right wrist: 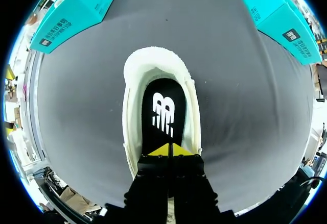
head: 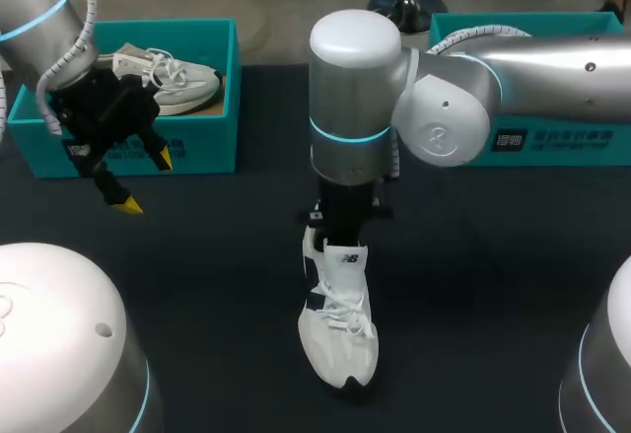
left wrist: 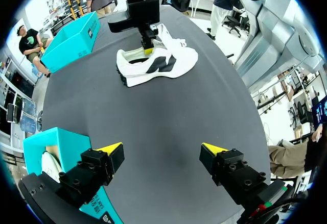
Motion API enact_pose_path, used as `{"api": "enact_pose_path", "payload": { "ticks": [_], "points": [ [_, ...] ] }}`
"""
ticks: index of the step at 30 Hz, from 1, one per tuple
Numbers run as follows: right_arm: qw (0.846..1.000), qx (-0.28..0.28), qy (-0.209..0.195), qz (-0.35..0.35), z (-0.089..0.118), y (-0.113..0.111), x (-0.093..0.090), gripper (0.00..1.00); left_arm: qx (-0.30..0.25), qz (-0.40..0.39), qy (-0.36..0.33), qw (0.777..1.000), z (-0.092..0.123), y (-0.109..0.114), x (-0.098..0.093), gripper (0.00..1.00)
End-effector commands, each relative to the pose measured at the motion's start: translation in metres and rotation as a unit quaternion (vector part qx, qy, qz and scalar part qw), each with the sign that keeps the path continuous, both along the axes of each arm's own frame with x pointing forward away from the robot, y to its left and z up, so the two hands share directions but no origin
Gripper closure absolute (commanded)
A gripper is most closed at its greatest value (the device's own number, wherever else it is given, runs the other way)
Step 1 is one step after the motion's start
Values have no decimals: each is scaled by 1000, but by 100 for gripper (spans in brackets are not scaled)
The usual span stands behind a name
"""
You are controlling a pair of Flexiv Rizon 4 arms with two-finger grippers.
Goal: Take the shoe out of the shoebox, open the shoe tongue, remove and reinsert the insole, then place the shoe into the shoebox
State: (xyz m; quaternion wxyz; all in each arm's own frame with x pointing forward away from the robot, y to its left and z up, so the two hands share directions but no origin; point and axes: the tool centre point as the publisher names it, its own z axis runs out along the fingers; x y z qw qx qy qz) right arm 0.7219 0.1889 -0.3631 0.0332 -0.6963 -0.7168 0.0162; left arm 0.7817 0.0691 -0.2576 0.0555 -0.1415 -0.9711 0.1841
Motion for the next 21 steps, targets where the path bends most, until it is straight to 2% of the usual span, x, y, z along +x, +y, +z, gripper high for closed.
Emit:
{"api": "enact_pose_path", "payload": {
  "ticks": [1, 7, 21],
  "points": [
    [1000, 0, 7, -1, -2, 1, -4, 100, 2, 0, 0, 1000, 0, 0, 0, 0],
    [1000, 2, 16, 6, -2, 4, -6, 100, 2, 0, 0, 1000, 0, 0, 0, 0],
    [1000, -9, 16, 11, 22, 14, -8, 100, 2, 0, 0, 1000, 0, 0, 0, 0]
  ]
}}
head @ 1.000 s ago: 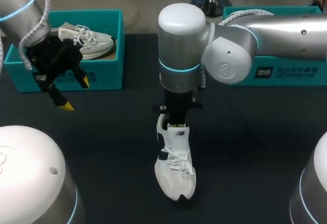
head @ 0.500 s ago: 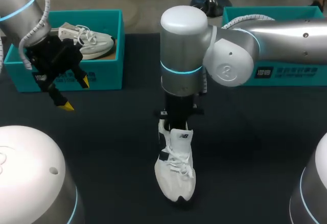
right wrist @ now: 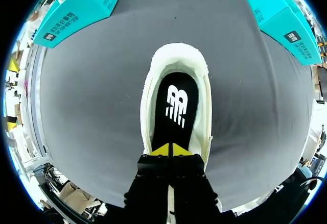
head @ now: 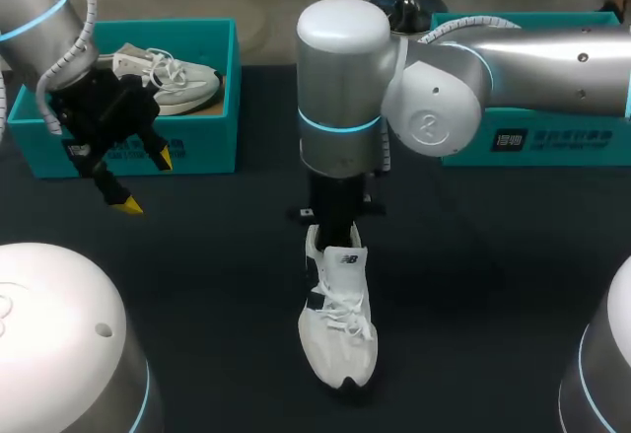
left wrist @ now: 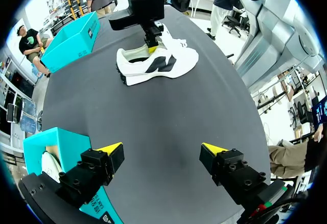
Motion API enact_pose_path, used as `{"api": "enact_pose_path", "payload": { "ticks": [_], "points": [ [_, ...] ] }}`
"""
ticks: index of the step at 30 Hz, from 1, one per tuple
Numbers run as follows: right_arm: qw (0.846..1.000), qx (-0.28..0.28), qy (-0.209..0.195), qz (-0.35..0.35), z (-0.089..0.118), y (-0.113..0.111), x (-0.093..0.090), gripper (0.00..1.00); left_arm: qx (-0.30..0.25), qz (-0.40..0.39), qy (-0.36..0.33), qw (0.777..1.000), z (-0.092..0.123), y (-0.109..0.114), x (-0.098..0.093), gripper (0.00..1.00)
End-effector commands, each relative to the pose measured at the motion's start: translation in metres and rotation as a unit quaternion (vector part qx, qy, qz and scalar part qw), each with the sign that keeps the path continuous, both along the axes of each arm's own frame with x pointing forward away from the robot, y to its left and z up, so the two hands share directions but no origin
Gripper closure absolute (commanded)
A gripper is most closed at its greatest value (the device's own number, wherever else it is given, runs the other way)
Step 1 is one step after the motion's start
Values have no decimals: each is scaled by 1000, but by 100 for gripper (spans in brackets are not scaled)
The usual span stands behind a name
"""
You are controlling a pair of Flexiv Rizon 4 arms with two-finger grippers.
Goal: Take the shoe out of the shoebox, open the shoe tongue, remove and reinsert the insole, then place the shoe into the shoebox
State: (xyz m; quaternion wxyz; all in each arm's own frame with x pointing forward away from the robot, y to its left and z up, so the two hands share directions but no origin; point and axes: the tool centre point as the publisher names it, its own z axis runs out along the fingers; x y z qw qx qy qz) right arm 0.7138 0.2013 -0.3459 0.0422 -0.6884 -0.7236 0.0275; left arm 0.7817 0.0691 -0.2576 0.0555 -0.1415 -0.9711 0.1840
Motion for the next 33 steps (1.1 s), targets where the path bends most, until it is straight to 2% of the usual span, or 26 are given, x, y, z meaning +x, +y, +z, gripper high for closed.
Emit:
{"api": "enact_pose_path", "payload": {
  "ticks": [1, 10, 11, 12, 13, 14, 16, 25, 26, 32, 33],
  "points": [
    [1000, -9, 3, 0, 5, 1, 0, 100, 2, 0, 0, 1000, 0, 0, 0, 0],
    [1000, -14, 16, 2, -13, -5, 5, 100, 2, 0, 0, 1000, 0, 0, 0, 0],
    [1000, -11, 17, 2, -14, -5, 6, 98, 2, 0, 0, 1000, 0, 0, 0, 0],
    [1000, -11, 18, 2, -17, -6, 6, 86, 2, 0, 0, 1000, 0, 0, 0, 0],
    [1000, -11, 21, 1, -17, -6, 6, 80, 2, 0, 0, 1000, 0, 0, 0, 0],
    [1000, -9, 21, 1, -17, -6, 6, 79, 2, 0, 0, 1000, 0, 0, 0, 0],
    [1000, -8, 24, 2, -19, -6, 8, 70, 2, 0, 0, 1000, 0, 0, 0, 0],
    [1000, -1, 29, -1, -24, -7, 9, 61, 2, 0, 0, 1000, 0, 0, 0, 0],
    [1000, 0, 28, -1, -24, -7, 9, 58, 2, 0, 0, 1000, 0, 0, 0, 0],
    [1000, 1, 27, -3, -22, -7, 7, 51, 2, 0, 0, 1000, 0, 0, 0, 0],
    [1000, 2, 27, -3, -22, -8, 7, 43, 2, 0, 0, 1000, 0, 0, 0, 0]
  ]
}}
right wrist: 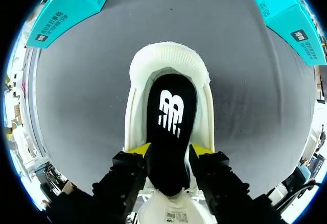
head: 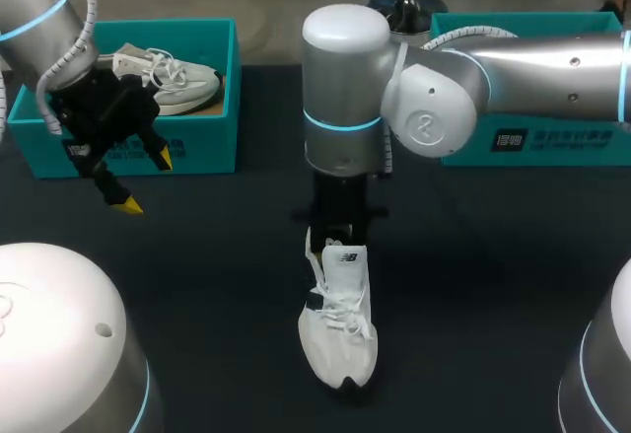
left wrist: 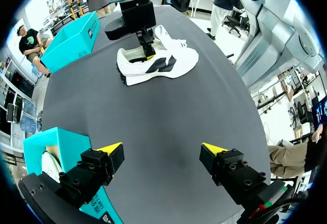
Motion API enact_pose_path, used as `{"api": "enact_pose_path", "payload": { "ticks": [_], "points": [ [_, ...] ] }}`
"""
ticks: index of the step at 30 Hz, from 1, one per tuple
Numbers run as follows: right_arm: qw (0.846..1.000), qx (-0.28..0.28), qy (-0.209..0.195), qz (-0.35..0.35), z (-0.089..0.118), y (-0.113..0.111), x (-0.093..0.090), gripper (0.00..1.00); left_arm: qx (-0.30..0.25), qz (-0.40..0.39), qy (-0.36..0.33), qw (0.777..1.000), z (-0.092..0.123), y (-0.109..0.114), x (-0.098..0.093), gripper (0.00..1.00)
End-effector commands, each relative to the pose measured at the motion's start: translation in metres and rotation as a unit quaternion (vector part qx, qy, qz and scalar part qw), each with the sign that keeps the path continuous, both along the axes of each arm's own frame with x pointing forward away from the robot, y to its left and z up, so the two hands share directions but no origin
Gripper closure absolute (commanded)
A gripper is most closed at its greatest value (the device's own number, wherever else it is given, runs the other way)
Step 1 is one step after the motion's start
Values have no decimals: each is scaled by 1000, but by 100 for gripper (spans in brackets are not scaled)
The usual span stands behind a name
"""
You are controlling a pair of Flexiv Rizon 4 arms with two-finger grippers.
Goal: Take the shoe out of the shoebox, open the shoe tongue, remove and reinsert the insole, then place the shoe into the shoebox
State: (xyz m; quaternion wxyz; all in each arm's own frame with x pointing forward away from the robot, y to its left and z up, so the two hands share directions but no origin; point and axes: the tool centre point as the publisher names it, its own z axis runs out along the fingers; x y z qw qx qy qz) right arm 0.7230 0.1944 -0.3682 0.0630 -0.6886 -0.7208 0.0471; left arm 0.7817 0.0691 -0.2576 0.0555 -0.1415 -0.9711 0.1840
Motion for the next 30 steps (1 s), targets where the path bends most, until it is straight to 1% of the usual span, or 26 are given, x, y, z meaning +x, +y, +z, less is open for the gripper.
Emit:
{"api": "enact_pose_path", "payload": {
  "ticks": [1, 2, 3, 6, 21, 27, 30],
  "points": [
    [1000, 2, -1, -2, 1, -1, -3, 33, 2, 0, 0, 1000, 0, 0, 0, 0],
    [1000, 2, -1, -2, 1, -1, -3, 26, 2, 0, 0, 1000, 0, 0, 0, 0],
    [1000, 2, -1, -2, 1, -1, -3, 23, 2, 0, 0, 1000, 0, 0, 0, 0],
    [1000, 4, 0, -2, 2, -1, -4, 0, 2, 0, 0, 1000, 0, 0, 0, 0],
    [1000, 6, 2, 3, 0, 2, -1, 0, 2, 0, 0, 1000, 0, 0, 0, 0],
    [1000, 2, 1, 5, 2, 3, 0, 0, 2, 0, 0, 1000, 0, 0, 0, 0],
    [1000, -1, -2, 6, 7, 2, 0, 0, 2, 0, 0, 1000, 0, 0, 0, 0]
  ]
}}
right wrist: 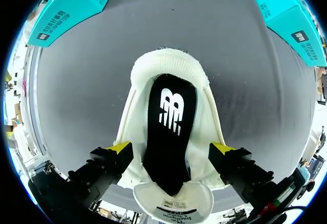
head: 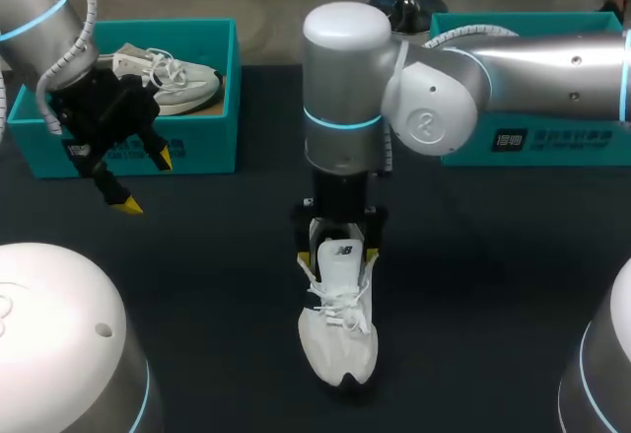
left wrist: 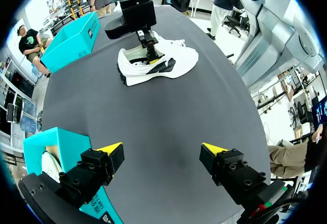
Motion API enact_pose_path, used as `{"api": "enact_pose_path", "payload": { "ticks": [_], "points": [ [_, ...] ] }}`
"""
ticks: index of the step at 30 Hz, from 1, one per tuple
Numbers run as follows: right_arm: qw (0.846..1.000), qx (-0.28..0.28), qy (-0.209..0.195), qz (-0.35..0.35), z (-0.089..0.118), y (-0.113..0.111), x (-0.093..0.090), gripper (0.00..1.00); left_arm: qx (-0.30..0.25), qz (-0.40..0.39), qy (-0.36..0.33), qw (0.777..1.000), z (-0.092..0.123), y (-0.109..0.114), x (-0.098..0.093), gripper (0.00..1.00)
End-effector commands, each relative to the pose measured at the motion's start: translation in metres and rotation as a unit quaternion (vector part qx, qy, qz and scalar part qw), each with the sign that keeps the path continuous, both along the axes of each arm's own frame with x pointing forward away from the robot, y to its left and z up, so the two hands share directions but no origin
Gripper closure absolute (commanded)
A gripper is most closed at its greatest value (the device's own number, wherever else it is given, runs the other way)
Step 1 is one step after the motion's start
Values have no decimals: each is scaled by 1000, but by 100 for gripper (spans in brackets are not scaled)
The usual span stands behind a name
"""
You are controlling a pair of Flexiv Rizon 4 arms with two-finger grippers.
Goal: Take the shoe out of the shoebox, open the shoe tongue, remove and reinsert the insole, then place the shoe into the shoebox
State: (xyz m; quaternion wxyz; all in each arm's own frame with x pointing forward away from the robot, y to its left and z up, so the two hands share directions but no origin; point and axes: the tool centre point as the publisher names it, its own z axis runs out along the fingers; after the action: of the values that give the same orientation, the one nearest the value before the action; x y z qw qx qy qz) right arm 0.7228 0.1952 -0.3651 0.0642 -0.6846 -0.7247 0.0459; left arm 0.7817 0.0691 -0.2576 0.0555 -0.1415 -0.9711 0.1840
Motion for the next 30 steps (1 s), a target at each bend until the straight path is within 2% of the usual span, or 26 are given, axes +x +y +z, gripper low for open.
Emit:
{"api": "enact_pose_path", "payload": {
  "ticks": [1, 11, 30],
  "points": [
    [1000, -5, -4, 1, 6, 1, 1, 0, 2, 0, 0, 1000, 0, 0, 0, 0],
    [999, -25, -23, 6, 24, 2, 1, 0, 2, 0, 0, 1000, 0, 0, 0, 0],
    [997, -45, -57, -14, 53, -10, -13, 0, 2, 0, 0, 1000, 0, 0, 0, 0]
  ]
}}
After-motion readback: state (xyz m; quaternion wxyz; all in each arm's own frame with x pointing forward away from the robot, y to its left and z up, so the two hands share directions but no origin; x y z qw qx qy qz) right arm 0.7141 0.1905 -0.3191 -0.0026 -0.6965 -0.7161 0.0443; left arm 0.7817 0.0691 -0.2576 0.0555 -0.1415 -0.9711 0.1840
